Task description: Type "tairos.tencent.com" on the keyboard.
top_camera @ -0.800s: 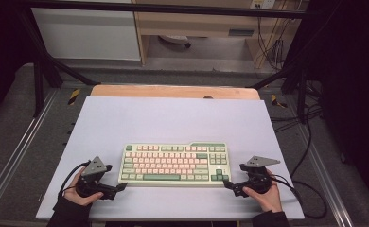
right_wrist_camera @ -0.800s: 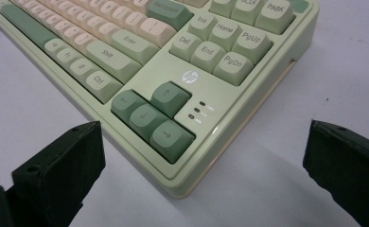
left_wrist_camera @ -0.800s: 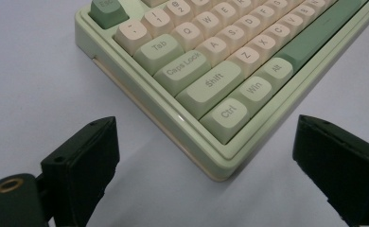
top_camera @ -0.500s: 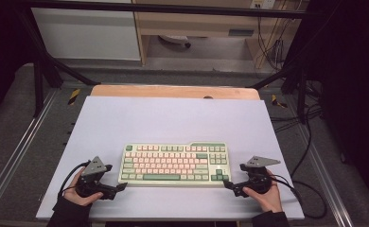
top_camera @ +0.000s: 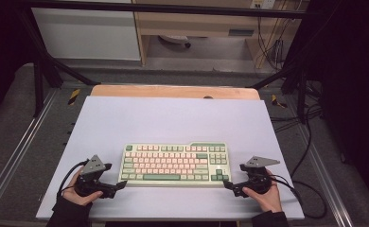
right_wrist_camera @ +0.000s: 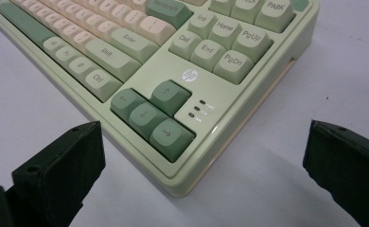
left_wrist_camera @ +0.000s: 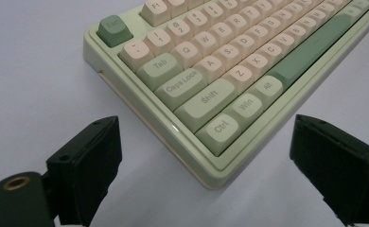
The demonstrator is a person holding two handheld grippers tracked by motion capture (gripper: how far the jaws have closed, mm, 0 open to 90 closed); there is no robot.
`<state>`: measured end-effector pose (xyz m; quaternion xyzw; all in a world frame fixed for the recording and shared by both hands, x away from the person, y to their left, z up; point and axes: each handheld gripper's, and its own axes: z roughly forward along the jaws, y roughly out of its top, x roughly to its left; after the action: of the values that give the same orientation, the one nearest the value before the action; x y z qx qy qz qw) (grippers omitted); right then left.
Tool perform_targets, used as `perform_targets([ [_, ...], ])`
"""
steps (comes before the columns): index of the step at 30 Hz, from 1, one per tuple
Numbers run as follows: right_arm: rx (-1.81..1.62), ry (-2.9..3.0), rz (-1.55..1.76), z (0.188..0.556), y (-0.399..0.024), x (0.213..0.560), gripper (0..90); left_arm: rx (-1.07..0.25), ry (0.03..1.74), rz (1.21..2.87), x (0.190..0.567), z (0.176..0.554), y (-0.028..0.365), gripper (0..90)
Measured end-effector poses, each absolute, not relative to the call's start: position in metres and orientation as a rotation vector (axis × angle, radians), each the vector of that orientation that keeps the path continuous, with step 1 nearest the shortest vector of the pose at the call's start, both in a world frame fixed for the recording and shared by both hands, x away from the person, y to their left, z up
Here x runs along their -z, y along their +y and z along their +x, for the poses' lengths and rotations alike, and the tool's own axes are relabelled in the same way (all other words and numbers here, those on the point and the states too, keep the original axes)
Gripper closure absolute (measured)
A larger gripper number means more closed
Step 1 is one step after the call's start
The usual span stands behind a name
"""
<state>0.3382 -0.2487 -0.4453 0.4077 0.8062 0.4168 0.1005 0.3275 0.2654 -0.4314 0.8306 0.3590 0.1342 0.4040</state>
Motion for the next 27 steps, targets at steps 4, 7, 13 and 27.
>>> perform_targets([
  [4, -1.224, 2.385, 1.205, 0.338, -0.248, 0.446, 0.4, -0.349, 0.912, 2.101, 0.429, 0.328, 0.263, 13.2],
  [7, -1.226, 2.382, 1.204, 0.338, -0.249, 0.445, 0.4, -0.366, 0.915, 2.097, 0.425, 0.329, 0.261, 18.2],
  [13, -1.231, 2.38, 1.209, 0.338, -0.249, 0.445, 0.4, -0.372, 0.914, 2.083, 0.419, 0.33, 0.253, 28.6],
  [27, -1.22, 2.383, 1.204, 0.338, -0.249, 0.445, 0.4, -0.311, 0.901, 2.101, 0.411, 0.337, 0.228, 53.2],
])
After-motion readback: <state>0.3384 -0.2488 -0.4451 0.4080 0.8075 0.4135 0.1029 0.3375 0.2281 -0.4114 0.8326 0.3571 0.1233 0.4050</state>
